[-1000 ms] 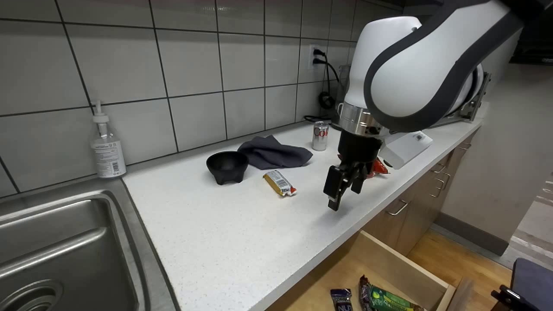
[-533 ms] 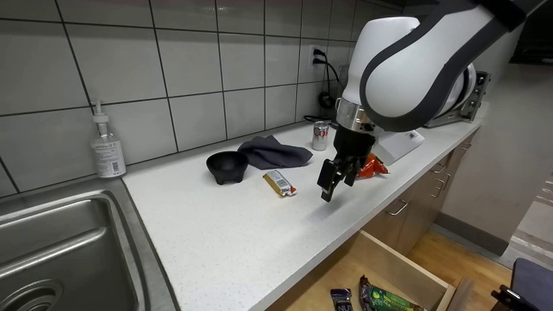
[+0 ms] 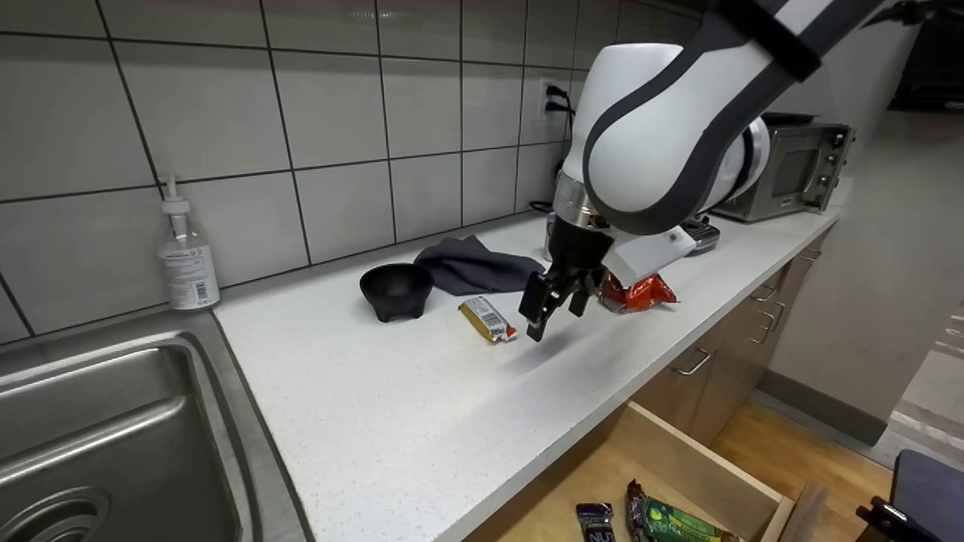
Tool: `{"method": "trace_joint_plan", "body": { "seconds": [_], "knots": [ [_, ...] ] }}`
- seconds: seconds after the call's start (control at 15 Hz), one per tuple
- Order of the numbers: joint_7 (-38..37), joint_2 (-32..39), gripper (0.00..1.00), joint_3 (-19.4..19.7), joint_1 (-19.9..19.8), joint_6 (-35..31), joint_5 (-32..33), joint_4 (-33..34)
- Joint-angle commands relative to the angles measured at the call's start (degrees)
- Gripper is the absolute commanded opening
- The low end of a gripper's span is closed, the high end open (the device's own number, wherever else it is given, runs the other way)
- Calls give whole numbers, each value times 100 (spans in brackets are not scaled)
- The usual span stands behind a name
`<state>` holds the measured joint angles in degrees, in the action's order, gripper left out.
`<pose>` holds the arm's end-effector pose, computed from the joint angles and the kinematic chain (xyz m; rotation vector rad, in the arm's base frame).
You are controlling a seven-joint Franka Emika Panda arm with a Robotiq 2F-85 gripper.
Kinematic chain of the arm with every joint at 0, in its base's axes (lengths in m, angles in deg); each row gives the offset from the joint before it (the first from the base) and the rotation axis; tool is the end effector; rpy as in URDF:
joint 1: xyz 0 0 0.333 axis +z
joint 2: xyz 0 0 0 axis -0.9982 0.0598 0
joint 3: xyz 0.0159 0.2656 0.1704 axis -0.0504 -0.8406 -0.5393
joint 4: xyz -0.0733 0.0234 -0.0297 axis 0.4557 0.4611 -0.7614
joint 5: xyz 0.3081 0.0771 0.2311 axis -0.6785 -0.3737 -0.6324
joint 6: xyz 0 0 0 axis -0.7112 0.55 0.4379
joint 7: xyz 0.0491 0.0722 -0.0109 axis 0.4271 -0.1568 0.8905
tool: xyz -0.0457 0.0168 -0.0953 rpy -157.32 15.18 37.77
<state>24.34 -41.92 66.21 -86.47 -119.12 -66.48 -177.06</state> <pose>0.5521 -0.0137 0.2536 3.1132 0.0914 0.2838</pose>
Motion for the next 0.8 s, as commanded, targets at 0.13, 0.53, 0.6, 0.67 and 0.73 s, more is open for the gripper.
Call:
{"method": "trace_joint_plan", "body": {
  "seconds": [0.13, 0.53, 0.6, 0.67, 0.73],
  "knots": [
    [-568, 692, 100, 61, 169, 64, 173, 915],
    [-1095, 1367, 100, 244, 389, 145, 269, 1804],
    [-1159, 1467, 100, 273, 415, 169, 262, 1936],
    [-1213, 1565, 100, 300, 440, 187, 256, 2061],
    [-1270, 1653, 100, 330, 474, 202, 261, 2172]
  ]
}}
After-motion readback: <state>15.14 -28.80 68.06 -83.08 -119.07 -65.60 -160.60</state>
